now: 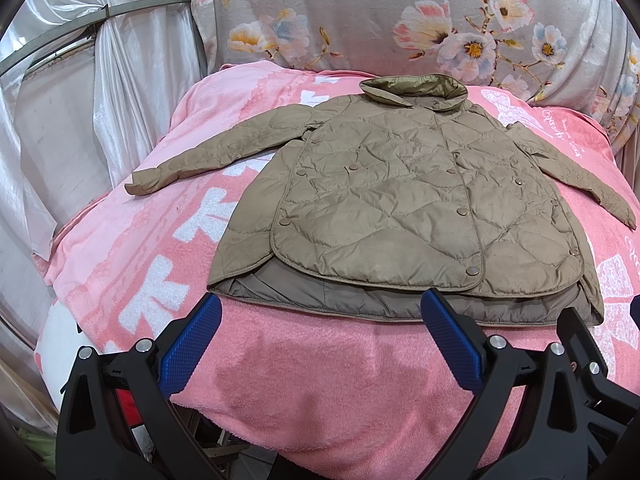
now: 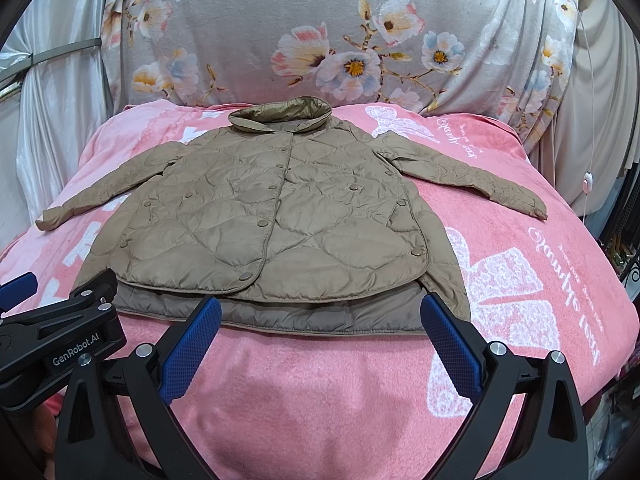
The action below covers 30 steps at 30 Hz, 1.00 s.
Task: Fold large clothes
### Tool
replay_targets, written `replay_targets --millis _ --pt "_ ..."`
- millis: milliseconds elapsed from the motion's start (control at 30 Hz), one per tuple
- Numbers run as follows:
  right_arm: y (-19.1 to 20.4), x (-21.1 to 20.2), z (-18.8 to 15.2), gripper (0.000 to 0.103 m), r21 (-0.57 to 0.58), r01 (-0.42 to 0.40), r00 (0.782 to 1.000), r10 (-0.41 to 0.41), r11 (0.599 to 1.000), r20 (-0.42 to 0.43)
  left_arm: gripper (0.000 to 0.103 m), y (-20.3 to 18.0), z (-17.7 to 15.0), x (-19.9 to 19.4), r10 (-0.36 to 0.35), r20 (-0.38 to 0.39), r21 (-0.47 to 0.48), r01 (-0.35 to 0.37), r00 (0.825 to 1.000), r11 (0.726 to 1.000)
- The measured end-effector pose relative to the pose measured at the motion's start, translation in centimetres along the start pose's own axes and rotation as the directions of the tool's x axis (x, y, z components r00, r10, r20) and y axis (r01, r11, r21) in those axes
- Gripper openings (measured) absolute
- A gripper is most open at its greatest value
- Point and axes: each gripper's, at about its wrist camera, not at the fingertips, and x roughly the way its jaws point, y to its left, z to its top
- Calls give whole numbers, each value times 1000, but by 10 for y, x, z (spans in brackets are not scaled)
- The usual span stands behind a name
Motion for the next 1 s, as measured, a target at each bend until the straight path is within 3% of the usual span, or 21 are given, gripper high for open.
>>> replay_targets --millis 833,1000 --pt "-2 -4 -2 98 -3 12 1000 -12 1000 4 97 1 0 0 -7 0 -2 7 1000 1000" --pt "-7 -5 1 98 -4 -23 1000 23 1000 10 97 2 0 -3 -31 3 -10 31 1000 999"
